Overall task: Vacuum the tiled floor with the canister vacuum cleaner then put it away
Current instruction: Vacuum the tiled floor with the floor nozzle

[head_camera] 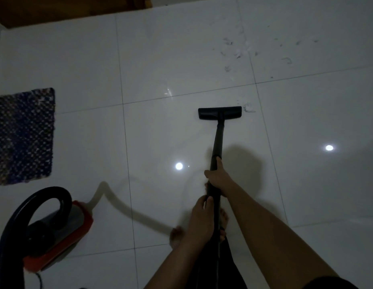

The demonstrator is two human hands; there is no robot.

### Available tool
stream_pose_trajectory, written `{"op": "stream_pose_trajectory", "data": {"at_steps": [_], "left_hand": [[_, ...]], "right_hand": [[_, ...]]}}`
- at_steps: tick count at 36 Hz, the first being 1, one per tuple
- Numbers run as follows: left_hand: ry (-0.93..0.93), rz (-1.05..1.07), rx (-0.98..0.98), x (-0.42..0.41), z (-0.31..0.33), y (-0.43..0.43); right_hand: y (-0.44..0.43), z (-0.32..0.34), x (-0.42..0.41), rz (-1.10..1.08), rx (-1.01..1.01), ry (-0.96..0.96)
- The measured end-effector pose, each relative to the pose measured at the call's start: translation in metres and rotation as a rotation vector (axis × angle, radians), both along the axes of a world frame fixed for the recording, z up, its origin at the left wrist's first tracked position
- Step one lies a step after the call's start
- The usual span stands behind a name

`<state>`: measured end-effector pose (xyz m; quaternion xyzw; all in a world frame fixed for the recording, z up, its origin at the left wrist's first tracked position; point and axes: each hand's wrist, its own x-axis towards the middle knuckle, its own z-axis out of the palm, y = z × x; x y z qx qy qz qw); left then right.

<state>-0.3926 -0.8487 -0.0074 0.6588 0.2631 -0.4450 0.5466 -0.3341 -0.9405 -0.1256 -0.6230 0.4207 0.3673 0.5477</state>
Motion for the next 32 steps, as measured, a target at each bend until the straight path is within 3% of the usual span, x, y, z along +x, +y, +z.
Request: {"op": "stream_pose_trajectory", "data": {"at_steps": [12,32], "left_hand": [[-0.012,0.025,0.071,0.089,-0.014,-0.066],[0.040,0.125,-0.011,0.293,-0.059,-0.120]], "right_hand": [[-0.060,-0.010,0.096,0.031,0.039,-0.035],[-0.126,-0.041,0.308,0.103,-0.046,-0.057]]}}
